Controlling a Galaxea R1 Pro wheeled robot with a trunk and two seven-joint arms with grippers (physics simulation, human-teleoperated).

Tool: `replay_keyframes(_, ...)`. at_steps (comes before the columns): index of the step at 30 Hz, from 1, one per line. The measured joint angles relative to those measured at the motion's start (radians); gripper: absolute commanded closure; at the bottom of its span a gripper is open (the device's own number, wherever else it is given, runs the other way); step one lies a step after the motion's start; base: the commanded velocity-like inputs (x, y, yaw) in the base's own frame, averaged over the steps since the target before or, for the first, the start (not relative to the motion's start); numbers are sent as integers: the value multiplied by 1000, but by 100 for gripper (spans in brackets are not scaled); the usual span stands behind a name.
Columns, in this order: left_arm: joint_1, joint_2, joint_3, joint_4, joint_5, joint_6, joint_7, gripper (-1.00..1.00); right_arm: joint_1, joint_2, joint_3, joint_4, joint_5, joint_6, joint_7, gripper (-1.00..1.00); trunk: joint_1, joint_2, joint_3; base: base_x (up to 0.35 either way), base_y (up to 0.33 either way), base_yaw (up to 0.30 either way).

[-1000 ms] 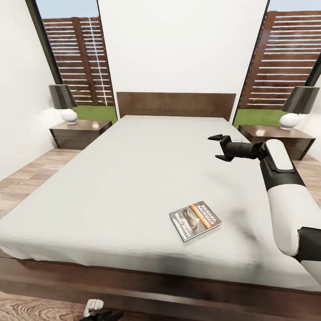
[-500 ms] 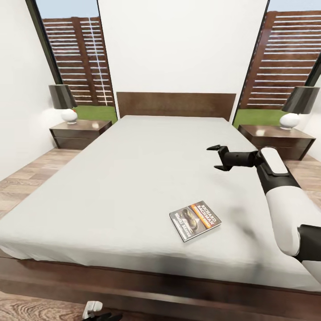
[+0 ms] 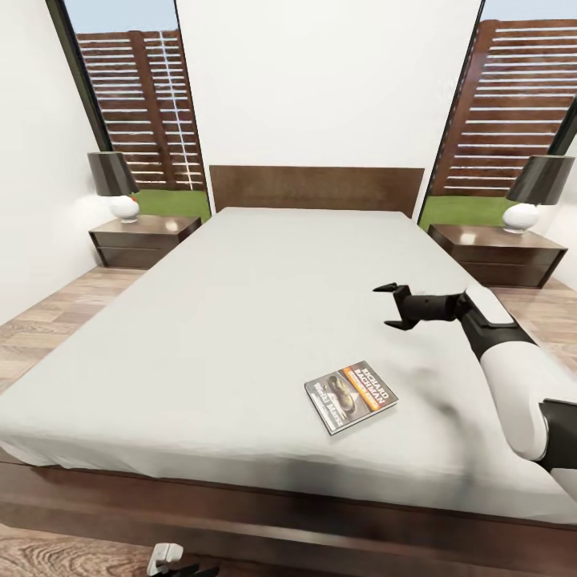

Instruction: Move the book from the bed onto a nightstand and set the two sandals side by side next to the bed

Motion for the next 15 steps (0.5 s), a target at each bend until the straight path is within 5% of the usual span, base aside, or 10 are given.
replay_keyframes(15, 0, 0, 0, 0, 0, 0, 1, -100, 0, -23, -6, 76, -10, 6, 77, -100, 0, 0, 0, 0, 0, 0)
